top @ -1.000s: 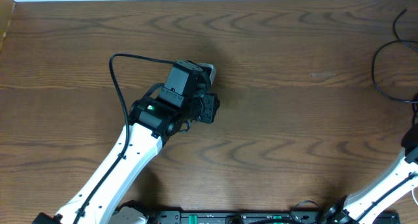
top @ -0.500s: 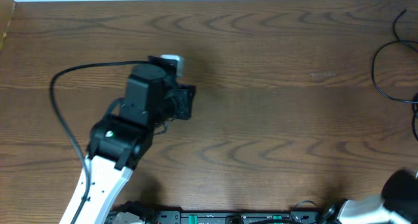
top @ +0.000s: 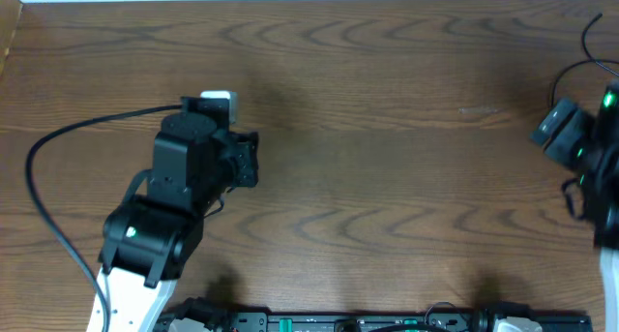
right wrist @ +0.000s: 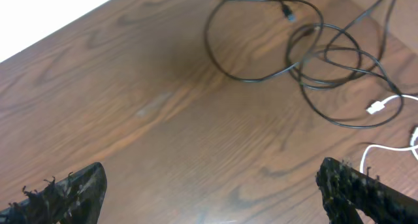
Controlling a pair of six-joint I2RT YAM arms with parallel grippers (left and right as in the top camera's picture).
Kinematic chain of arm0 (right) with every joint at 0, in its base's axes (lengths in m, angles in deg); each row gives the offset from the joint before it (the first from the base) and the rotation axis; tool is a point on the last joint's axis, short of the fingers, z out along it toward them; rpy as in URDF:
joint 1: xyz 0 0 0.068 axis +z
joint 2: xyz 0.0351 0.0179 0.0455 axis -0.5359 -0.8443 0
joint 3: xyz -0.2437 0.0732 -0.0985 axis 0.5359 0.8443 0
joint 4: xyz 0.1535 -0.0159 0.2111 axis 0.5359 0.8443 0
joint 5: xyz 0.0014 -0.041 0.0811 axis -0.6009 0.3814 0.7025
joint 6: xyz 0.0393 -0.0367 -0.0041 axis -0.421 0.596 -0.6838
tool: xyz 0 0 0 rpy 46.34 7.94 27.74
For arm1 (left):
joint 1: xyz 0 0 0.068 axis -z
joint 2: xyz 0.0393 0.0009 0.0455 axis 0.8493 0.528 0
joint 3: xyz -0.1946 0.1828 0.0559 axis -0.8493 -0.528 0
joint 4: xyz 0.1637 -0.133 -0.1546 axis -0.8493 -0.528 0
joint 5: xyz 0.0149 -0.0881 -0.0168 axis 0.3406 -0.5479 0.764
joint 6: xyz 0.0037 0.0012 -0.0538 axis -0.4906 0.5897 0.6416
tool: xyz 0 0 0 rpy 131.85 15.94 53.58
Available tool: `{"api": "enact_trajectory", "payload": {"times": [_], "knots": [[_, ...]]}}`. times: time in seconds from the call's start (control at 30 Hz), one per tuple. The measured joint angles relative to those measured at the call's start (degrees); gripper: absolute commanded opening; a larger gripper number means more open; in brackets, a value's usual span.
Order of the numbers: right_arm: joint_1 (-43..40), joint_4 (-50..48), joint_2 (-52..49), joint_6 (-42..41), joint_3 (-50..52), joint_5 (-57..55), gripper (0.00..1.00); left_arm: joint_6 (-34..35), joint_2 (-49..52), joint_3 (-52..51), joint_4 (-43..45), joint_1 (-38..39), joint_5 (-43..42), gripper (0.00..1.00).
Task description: Untangle cables
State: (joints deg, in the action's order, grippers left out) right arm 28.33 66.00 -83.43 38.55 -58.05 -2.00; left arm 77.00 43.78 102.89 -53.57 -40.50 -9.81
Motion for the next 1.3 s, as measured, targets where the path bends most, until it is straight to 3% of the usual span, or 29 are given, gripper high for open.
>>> {"api": "enact_trajectory", "payload": {"times": [0.3, 0.57, 0.6, 0.67, 0.77, 1.0, 1.17, 1.3], "knots": [[4.81, -0.66, 11.08, 0.24, 9.84, 0.13, 0.99, 0.0, -6.27, 0.0, -4.11, 0.0, 5.88, 0.39], [5.4, 1.6, 11.45, 3.23, 12.66, 4.07, 0.99, 0.04, -10.23, 0.0, -9.11, 0.0, 9.57, 0.39], [5.38, 1.4, 11.45, 3.69, 12.7, 5.05, 0.99, 0.02, -10.45, 0.0, -9.51, 0.0, 9.77, 0.43], [5.4, -0.9, 11.54, 6.25, 12.79, 8.74, 0.99, -0.2, -10.78, 0.0, -10.01, 0.0, 10.19, 0.64], [5.4, -4.2, 11.58, 10.47, 12.79, 14.12, 0.99, 0.02, -10.8, 0.0, -10.01, 0.0, 10.34, 0.74], [5.4, -4.15, 12.72, 14.16, 12.94, 16.41, 0.99, 0.04, -11.21, 0.0, -10.05, 0.0, 12.24, 0.75], [5.4, -5.01, 15.85, 14.69, 15.5, 13.49, 0.99, 0.61, -14.08, 0.0, -9.86, 0.0, 17.16, 0.88], [5.4, -8.66, 20.02, 14.6, 20.15, 12.74, 0.99, 1.2, -17.29, 0.0, -10.27, 0.0, 20.11, 0.91]]}}
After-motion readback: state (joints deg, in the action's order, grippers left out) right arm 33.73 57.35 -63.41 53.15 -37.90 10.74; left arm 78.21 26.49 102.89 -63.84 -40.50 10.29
